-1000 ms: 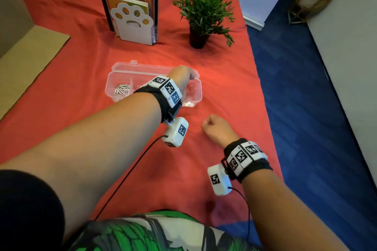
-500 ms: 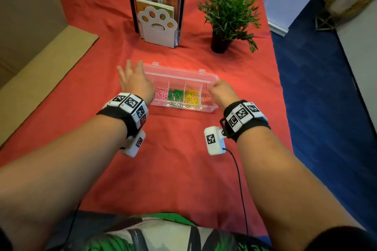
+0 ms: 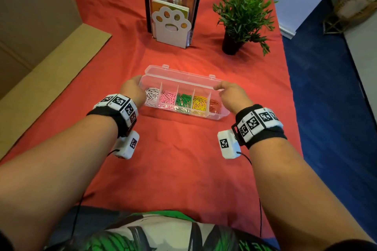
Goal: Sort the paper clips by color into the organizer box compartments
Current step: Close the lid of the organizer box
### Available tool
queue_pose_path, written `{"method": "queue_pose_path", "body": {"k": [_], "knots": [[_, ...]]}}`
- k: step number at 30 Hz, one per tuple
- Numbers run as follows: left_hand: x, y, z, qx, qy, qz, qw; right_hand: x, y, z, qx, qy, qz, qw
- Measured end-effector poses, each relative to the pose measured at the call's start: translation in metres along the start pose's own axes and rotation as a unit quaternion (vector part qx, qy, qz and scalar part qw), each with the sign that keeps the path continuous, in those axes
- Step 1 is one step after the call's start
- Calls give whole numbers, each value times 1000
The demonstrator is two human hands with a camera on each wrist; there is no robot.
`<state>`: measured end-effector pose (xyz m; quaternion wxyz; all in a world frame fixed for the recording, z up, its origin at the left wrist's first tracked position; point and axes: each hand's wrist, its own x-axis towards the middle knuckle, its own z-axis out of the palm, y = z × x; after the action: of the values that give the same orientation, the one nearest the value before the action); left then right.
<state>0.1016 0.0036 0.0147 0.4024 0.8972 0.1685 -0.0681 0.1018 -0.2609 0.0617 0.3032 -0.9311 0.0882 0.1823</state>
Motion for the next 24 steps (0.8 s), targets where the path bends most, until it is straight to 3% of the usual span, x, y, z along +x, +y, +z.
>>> {"method": "queue_pose_path", "body": {"k": [2, 4, 6, 9, 14, 17, 19, 21, 24], "knots": [[3, -6, 0, -15, -10, -13, 1000, 0, 5, 4, -17, 46, -4, 999], [6, -10, 0, -41, -21, -33, 998, 6, 14, 7, -24, 101, 49, 993], [6, -13, 0, -71, -32, -49, 996, 14, 20, 11, 8, 96, 107, 990], [7, -16, 0, -74, -38, -49, 995, 26, 33, 18, 153, 64, 132, 977], [6, -16, -1, -89, -36, -46, 994, 17, 33, 20, 424, 110, 105, 893], [2, -12, -7, -108, -49, -43, 992, 7, 38, 18, 423, 138, 57, 894], [1, -10, -10, -122, -89, -53, 987, -1, 46, 13, 430, 160, 61, 887], [-2, -2, -17, -182, -81, -68, 978, -10, 54, 6, 442, 170, 64, 878], [-1, -1, -15, -257, -55, -138, 955, -23, 52, 0, 329, 134, -4, 935]]}}
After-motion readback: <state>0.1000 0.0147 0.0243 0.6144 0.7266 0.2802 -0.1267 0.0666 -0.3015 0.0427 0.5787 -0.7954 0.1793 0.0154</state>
